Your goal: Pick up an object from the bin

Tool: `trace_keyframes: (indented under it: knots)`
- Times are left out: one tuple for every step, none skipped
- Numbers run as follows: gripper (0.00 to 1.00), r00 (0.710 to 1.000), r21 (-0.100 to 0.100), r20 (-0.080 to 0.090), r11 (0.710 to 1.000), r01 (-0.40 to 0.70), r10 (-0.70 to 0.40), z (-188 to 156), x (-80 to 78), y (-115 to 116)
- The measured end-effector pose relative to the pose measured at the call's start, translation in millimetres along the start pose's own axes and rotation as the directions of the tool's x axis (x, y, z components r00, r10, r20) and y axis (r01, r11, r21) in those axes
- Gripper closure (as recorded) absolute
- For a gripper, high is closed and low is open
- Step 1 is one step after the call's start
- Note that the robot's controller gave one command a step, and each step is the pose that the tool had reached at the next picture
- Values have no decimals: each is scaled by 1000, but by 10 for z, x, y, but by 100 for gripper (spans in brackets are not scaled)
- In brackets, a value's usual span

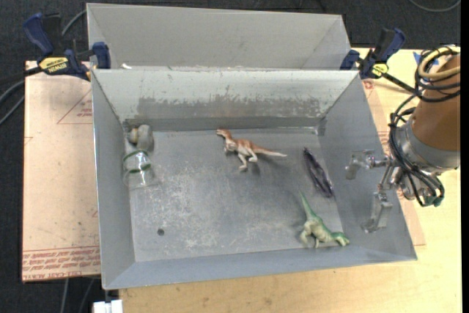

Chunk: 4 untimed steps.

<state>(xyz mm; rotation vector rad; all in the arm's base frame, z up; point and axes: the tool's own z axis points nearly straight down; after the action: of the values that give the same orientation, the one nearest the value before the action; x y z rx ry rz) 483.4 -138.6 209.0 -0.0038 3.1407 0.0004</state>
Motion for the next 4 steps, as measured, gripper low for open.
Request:
trace_keyframes:
  knots:
    - [0,1000,0,0,1000,0,0,0,0,0]
    - [0,978,1,3,978,207,-207,689,-188,29]
    - [0,1000,0,1,1000,-30,30,1294,-417,90]
    - [100,925,8,8,925,379,-379,1363,-36,455]
